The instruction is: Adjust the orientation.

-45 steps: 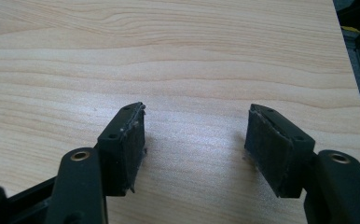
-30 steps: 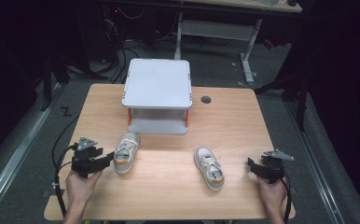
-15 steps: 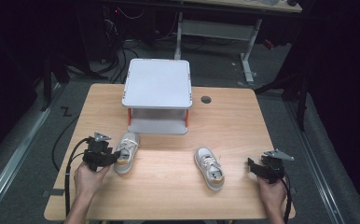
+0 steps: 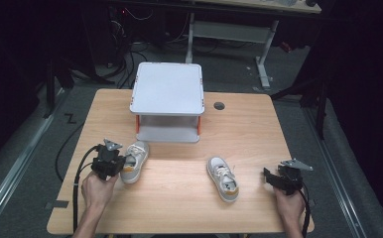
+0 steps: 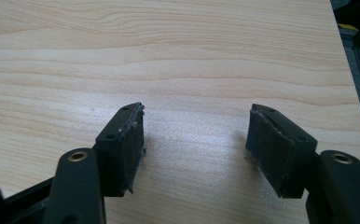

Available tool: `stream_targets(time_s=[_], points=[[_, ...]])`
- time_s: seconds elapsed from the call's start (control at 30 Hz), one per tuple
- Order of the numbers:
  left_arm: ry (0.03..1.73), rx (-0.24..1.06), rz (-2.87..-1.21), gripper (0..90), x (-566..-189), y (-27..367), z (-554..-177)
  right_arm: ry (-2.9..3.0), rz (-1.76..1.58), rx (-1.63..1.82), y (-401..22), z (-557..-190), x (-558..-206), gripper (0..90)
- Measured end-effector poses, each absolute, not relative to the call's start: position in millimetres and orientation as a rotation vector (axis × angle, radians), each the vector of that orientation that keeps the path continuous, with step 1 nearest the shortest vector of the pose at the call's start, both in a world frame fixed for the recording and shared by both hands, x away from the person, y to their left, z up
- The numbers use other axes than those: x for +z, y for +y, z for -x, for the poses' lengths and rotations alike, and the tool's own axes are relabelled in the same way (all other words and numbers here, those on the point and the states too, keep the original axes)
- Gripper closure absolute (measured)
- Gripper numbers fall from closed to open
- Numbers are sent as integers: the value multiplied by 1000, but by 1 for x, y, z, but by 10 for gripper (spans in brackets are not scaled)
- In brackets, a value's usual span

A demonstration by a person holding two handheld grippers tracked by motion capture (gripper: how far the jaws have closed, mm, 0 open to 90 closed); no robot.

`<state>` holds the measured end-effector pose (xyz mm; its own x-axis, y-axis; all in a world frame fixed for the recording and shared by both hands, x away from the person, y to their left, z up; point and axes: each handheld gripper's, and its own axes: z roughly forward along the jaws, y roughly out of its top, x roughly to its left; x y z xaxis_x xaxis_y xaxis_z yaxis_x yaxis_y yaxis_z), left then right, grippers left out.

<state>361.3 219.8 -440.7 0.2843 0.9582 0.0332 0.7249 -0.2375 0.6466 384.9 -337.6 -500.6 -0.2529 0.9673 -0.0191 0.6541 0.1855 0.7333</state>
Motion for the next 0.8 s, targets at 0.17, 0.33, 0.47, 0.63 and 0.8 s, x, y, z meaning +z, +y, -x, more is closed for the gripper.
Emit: stream_targets(time_s=[0.17,0.33,0.47,0.63,0.8], points=[[1487,589,-2027,851,-433,210,-361,1981,-1514,847,-338,-385,-501,363],[1412,539,-2026,851,-423,184,-363,1982,-1512,847,-338,-385,-501,363],[1366,520,-2039,852,-420,158,-369,1983,-1513,847,-338,-385,-501,360],[1337,495,-2056,851,-421,137,-374,1986,-1510,849,-337,-385,-501,358],[1317,482,-2081,852,-424,112,-380,1988,-1509,850,-337,-385,-501,357]])
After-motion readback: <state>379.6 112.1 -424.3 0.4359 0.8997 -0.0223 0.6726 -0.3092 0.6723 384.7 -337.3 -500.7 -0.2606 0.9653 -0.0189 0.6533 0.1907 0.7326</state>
